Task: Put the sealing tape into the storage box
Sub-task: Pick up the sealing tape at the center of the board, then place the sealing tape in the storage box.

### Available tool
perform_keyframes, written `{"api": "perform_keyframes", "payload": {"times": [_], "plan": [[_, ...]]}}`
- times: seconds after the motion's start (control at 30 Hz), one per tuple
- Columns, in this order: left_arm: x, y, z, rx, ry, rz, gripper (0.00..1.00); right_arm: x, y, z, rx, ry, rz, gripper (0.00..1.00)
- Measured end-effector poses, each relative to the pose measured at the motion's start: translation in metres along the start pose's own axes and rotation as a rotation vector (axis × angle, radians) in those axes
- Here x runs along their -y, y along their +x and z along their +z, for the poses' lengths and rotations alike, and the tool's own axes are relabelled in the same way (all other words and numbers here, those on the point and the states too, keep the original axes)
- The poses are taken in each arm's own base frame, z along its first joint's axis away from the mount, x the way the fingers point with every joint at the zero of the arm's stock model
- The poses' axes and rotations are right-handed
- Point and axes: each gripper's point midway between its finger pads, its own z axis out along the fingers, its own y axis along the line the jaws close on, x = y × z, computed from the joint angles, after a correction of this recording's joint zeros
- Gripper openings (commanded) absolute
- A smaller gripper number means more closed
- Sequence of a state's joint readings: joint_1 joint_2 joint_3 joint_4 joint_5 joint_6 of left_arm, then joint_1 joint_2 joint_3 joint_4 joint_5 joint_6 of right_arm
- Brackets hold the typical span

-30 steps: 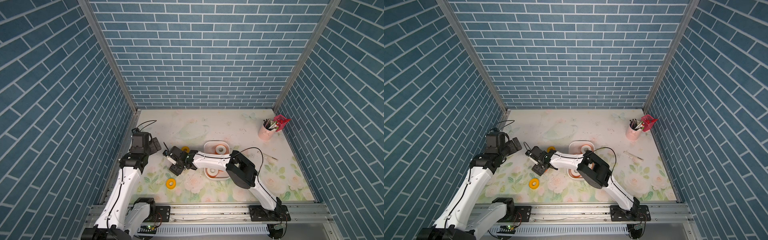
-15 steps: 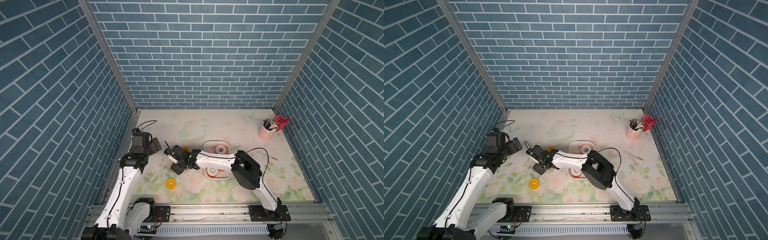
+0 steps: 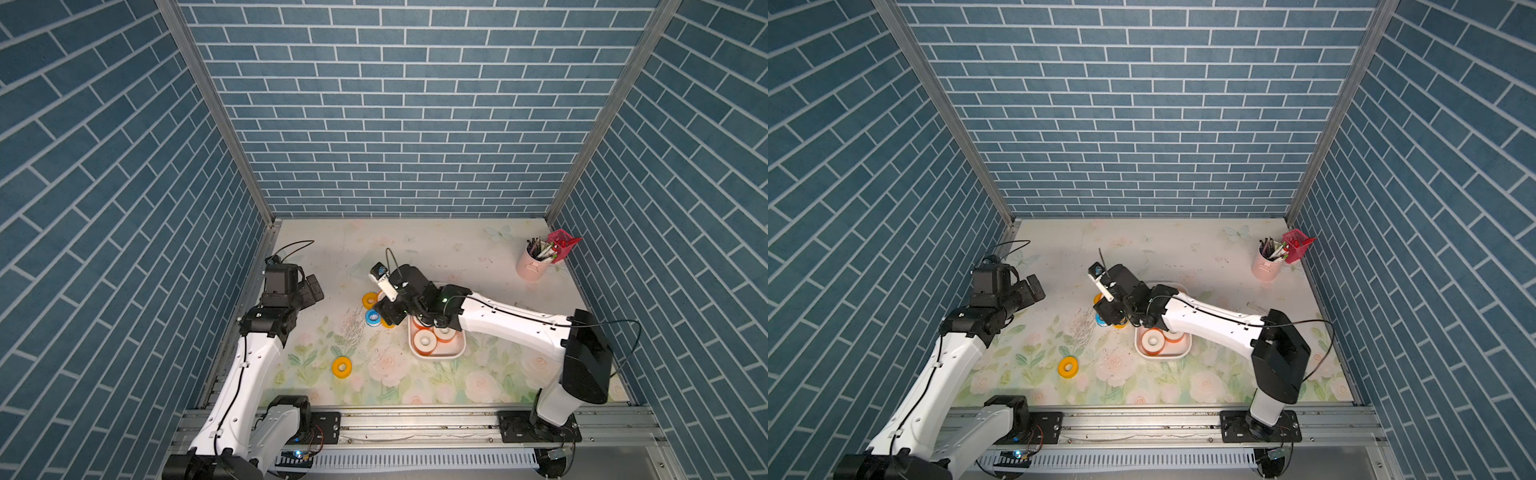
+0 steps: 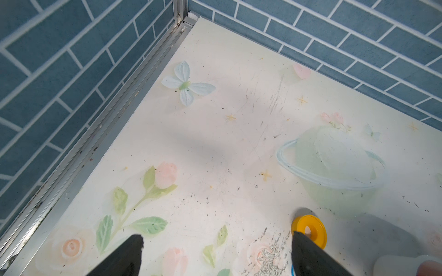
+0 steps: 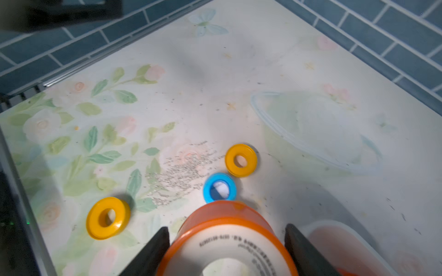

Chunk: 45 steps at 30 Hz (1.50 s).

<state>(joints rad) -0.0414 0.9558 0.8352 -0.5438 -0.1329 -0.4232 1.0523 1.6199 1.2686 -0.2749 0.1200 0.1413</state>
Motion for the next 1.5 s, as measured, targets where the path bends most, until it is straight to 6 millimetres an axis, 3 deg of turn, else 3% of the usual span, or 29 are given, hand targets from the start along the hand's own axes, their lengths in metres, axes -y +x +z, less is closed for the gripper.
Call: {"api": "perform_keyframes", "payload": {"times": [0.17, 0.4, 0.67, 1.0, 1.23, 1.5], "plan": [[0.001, 0.0, 0.0, 0.001, 0.004, 0.003, 1.0, 0.054, 0.046, -0.016, -0.043, 0.101, 0.104, 0.53], [0.001, 0.0, 0.0, 0.001, 0.006, 0.006, 1.0, 0.08, 0.088, -0.015, -0.105, 0.16, 0.083, 0.51], [0.002, 0.001, 0.001, -0.006, 0.008, 0.01, 1.0, 0.077, 0.083, 0.001, -0.09, 0.123, -0.068, 0.51], [0.003, 0.001, 0.001, -0.008, 0.013, 0.011, 1.0, 0.077, 0.105, 0.032, -0.166, 0.056, -0.191, 0.51], [0.003, 0.002, 0.002, -0.012, 0.012, 0.013, 1.0, 0.076, 0.109, 0.041, -0.184, 0.009, -0.22, 0.52], [0.003, 0.002, 0.002, -0.014, 0.015, 0.014, 1.0, 0.073, 0.102, 0.044, -0.171, -0.025, -0.252, 0.54]]}}
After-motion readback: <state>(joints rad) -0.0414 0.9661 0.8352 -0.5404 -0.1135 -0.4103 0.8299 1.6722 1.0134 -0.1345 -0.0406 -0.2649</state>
